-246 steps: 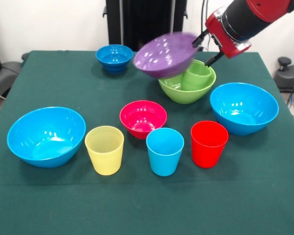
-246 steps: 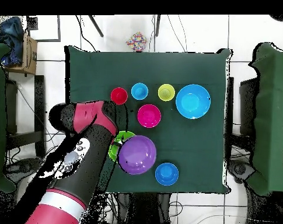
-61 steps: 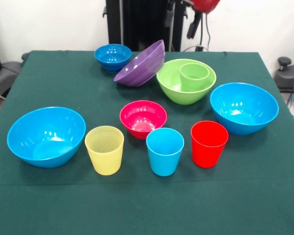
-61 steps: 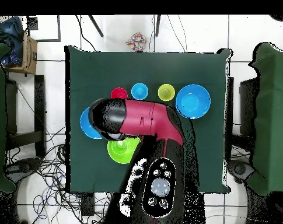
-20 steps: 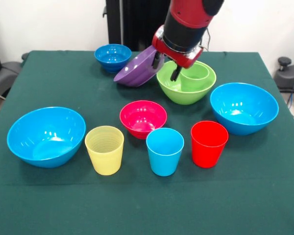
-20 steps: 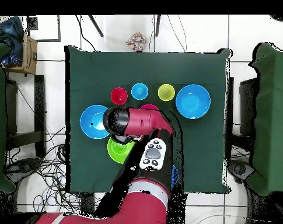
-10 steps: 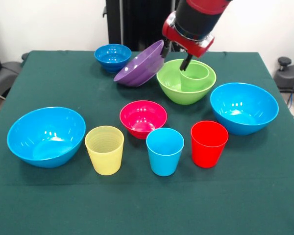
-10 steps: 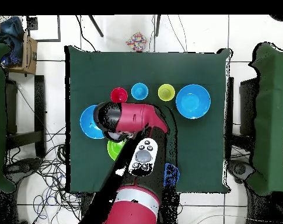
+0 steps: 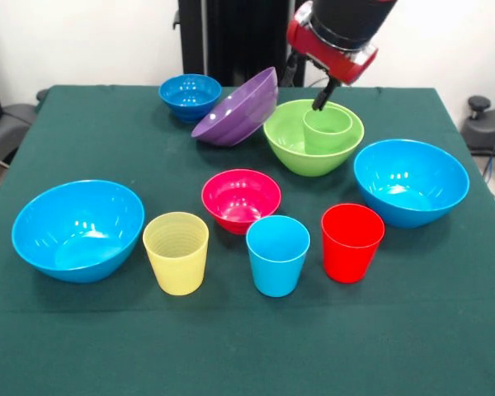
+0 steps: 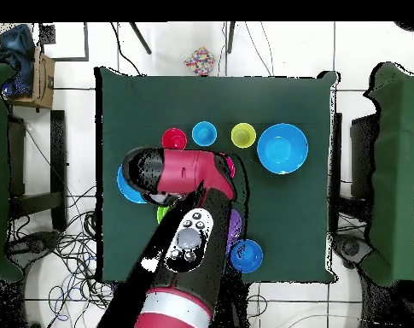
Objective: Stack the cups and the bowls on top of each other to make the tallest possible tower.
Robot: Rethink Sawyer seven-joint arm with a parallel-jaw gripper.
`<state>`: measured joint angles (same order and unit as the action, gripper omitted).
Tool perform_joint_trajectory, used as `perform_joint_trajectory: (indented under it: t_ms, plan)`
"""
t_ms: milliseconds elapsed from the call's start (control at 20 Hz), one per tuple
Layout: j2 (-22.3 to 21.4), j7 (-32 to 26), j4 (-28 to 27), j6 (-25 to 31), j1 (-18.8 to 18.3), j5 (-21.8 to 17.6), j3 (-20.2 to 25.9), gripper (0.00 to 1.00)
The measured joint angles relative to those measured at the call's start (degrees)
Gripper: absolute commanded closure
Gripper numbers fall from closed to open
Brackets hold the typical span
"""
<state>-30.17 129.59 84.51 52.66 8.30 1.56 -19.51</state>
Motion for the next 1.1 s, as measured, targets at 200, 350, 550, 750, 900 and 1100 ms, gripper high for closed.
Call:
perform_joint_trajectory:
  t_ms: [200, 350, 550, 750, 900, 1100]
  plan:
    - [0.07, 2.13, 0.01, 0.00, 1.92, 0.51, -1.49, 0.00]
    - [0.08, 3.24, 0.01, 0.00, 2.76, 0.94, -2.16, 0.00]
    - [0.08, 3.77, 0.01, 0.00, 3.13, 1.40, -2.77, 0.00]
    - [-0.16, 3.77, 0.01, 0.00, 3.13, 1.47, -3.43, 0.00]
    - [-0.49, 3.77, 0.01, 0.00, 3.17, 1.52, -4.10, 0.00]
    - [-1.32, 3.77, 0.02, 0.01, 3.41, 1.53, -4.87, 0.00]
